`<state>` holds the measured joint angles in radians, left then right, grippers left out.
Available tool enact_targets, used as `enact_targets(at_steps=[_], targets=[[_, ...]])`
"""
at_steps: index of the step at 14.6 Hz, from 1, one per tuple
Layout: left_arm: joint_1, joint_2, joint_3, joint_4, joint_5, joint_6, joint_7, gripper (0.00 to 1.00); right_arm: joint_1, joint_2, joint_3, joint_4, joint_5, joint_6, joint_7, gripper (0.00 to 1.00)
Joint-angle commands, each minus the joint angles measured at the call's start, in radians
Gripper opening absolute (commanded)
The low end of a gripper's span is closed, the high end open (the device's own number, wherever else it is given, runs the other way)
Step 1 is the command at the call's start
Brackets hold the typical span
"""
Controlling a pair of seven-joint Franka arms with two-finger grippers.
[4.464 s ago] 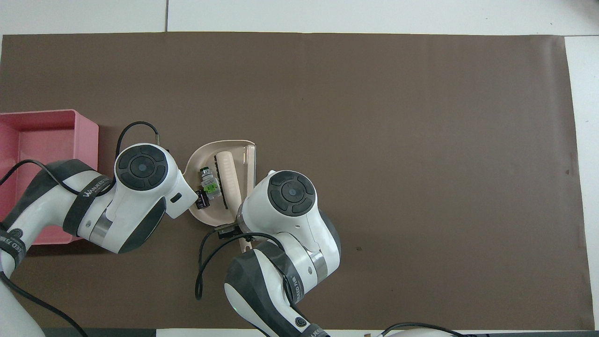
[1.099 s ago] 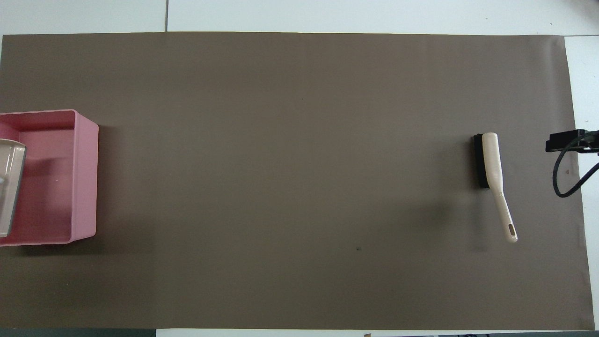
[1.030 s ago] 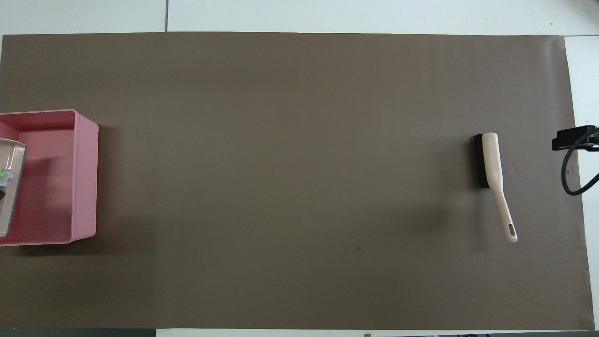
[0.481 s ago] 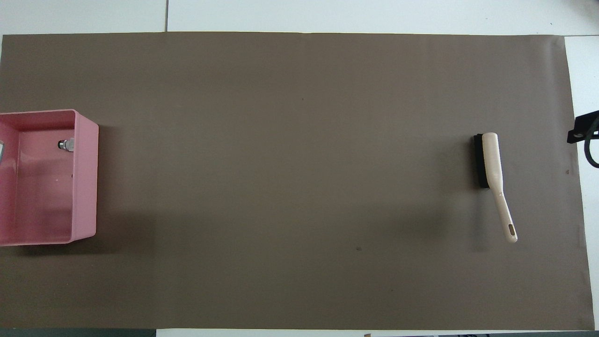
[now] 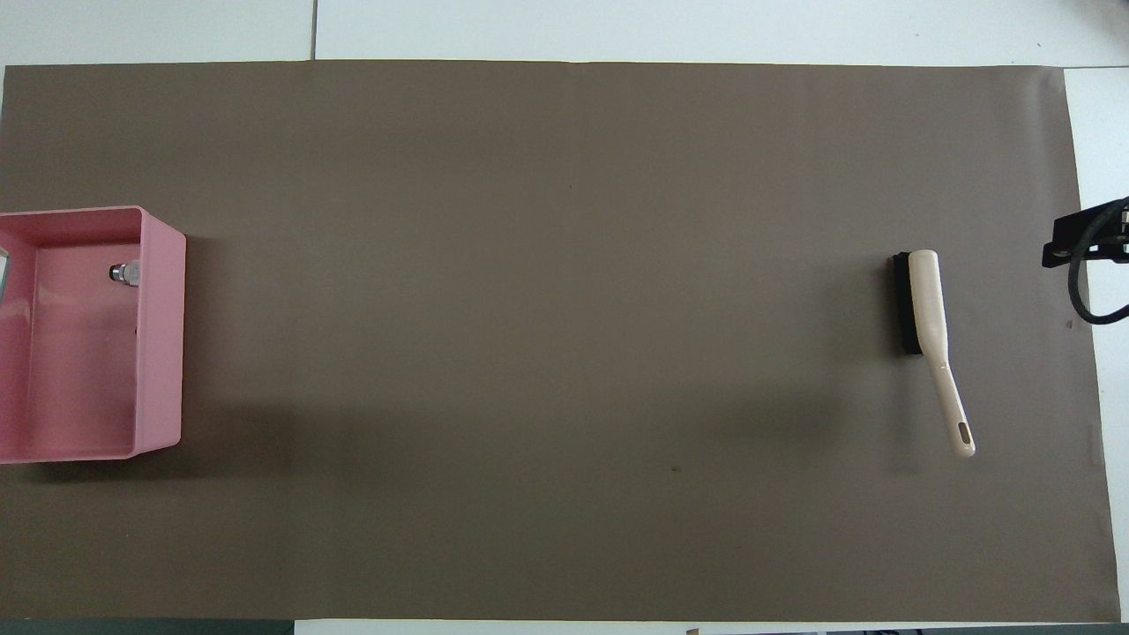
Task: Clean e-waste and dump in bin
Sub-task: 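Lower the dustpan back onto the table with the left gripper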
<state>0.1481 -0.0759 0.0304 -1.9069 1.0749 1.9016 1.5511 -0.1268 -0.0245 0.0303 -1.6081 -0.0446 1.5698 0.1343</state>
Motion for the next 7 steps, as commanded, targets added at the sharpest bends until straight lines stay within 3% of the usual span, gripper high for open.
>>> enact_targets(at_steps=[1, 3, 7], targets=[[-0.007, -0.024, 0.0, -0.004, -0.146, -0.015, -0.003, 0.02, 0.151, 0.005, -0.14, 0.017, 0.0, -0.013, 0.016, 1.0], [-0.045, -0.027, -0.001, -0.015, -0.245, -0.013, -0.015, 0.02, 0.22, 0.005, -0.208, 0.016, -0.001, -0.013, 0.016, 1.0], [-0.163, -0.039, -0.001, -0.061, -0.47, -0.004, -0.016, 0.01, 0.167, 0.0, -0.155, 0.014, -0.001, -0.022, 0.015, 1.0]])
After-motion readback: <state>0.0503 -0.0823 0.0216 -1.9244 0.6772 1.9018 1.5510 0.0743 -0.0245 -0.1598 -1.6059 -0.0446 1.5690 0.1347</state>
